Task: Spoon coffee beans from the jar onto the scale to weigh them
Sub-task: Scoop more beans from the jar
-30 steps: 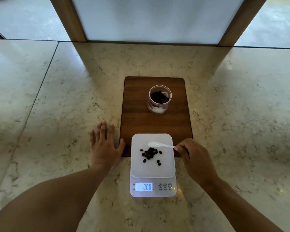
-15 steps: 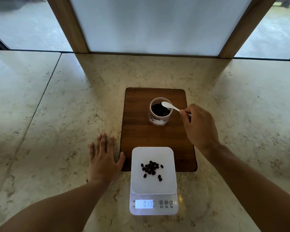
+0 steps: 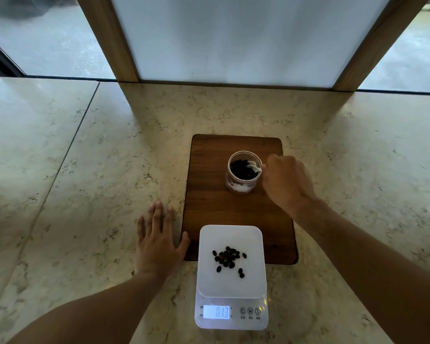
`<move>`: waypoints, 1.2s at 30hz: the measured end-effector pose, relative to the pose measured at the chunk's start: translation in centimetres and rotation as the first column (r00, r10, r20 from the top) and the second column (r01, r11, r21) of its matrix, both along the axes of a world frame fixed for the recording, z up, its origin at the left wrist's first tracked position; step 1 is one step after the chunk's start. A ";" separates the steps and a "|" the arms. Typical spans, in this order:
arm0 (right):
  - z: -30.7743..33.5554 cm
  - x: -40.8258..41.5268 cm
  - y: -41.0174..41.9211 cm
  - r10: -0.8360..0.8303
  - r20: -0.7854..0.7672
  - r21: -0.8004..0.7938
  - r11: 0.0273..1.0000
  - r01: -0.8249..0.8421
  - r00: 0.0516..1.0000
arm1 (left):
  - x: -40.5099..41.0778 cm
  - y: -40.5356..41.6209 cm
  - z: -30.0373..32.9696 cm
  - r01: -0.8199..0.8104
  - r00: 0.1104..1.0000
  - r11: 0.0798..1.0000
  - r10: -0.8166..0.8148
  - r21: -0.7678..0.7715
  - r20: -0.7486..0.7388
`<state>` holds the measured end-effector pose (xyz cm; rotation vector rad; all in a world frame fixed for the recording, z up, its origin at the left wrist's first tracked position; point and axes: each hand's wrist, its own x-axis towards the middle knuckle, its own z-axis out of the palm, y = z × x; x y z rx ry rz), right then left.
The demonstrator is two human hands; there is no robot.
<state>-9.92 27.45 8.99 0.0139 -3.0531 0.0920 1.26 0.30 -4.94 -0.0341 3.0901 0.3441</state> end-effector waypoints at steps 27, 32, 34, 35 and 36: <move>-2.4 -1.2 0.9 -0.256 0.343 -0.544 0.731 0.413 0.904 | 0.0 0.0 0.2 0.008 1.000 1.000 -0.008 -0.023 0.028; -2.5 -1.2 1.1 -0.278 0.348 -0.566 0.699 0.437 0.895 | 0.0 0.0 0.2 0.007 1.000 1.000 -0.007 -0.015 0.023; -2.5 -1.1 1.1 -0.275 0.341 -0.568 0.701 0.431 0.899 | 0.0 -0.1 0.2 0.008 1.000 1.000 -0.007 -0.028 0.027; -2.5 -1.1 1.2 -0.274 0.339 -0.568 0.703 0.428 0.900 | 0.1 -0.1 0.1 0.008 0.999 0.999 -0.007 -0.034 0.031; -2.4 -1.0 1.2 -0.273 0.339 -0.568 0.703 0.427 0.900 | 0.1 -0.1 0.1 0.008 0.999 0.999 -0.006 -0.037 0.034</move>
